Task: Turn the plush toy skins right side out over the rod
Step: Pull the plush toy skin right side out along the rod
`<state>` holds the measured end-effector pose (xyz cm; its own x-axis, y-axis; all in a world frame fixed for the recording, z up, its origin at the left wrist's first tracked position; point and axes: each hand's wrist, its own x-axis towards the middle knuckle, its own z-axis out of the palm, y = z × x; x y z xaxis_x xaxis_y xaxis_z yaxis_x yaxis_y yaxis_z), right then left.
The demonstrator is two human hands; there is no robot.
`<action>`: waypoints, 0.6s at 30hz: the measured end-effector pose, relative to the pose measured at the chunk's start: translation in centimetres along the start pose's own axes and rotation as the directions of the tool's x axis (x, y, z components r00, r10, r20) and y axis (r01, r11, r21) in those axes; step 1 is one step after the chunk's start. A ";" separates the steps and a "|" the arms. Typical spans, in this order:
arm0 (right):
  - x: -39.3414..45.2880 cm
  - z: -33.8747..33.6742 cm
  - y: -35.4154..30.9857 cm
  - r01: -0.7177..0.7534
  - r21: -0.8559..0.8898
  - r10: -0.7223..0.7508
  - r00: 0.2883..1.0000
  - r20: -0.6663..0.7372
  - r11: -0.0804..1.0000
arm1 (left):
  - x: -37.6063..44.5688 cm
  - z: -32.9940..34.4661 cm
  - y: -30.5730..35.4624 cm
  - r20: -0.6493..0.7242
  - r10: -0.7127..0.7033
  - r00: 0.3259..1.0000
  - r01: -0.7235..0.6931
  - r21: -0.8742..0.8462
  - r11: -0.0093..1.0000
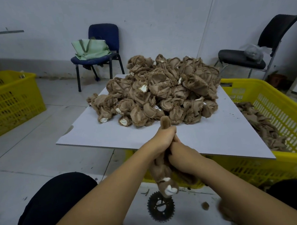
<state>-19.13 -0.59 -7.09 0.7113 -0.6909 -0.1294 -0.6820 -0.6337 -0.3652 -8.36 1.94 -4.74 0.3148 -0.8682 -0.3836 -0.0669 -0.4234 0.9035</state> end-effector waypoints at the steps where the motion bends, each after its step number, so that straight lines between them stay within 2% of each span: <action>1: 0.3 -0.3 -0.4 -0.014 -0.007 0.014 0.999 0.029 1.000 | -0.1 0.1 0.1 -0.028 0.031 0.999 -0.031 -0.012 0.999; 3: 0.5 -1.5 -0.3 0.007 0.057 -0.009 0.999 0.036 0.998 | -0.5 0.0 0.6 -0.109 0.134 0.985 -0.130 0.043 0.991; 4: 0.3 -2.2 -0.2 0.027 0.128 -0.027 1.000 0.001 0.991 | -0.9 -0.4 1.1 -0.160 0.210 0.965 -0.190 0.132 0.973; 6: -0.1 -3.6 0.3 0.086 0.299 -0.052 0.991 -0.120 0.950 | -2.0 -1.5 2.3 -0.250 0.389 0.887 -0.295 0.341 0.892; 8: -0.6 -4.7 0.0 0.150 0.404 -0.054 0.970 -0.238 0.903 | -2.8 -2.7 3.3 -0.274 0.495 0.824 -0.366 0.410 0.836; 9: -0.7 -5.1 -0.1 0.181 0.446 -0.053 0.957 -0.285 0.877 | -3.2 -3.2 3.7 -0.268 0.523 0.809 -0.408 0.385 0.828; 11: -0.8 -5.7 0.0 0.236 0.487 -0.057 0.934 -0.354 0.841 | -3.7 -3.8 4.2 -0.275 0.545 0.792 -0.496 0.230 0.837; 14: -1.0 -6.2 0.1 0.277 0.504 -0.043 0.903 -0.428 0.818 | -3.8 -4.1 4.4 -0.321 0.481 0.816 -0.515 -0.026 0.857; 18: -1.1 -6.2 0.4 0.176 0.542 0.106 0.888 -0.448 0.822 | -3.5 -4.4 4.1 -0.341 0.428 0.837 -0.526 -0.280 0.803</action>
<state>-21.17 -2.25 -1.37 0.4830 -0.8363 0.2594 -0.3433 -0.4534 -0.8226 -5.57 4.41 1.16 0.5576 -0.8197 0.1314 0.0463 0.1888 0.9809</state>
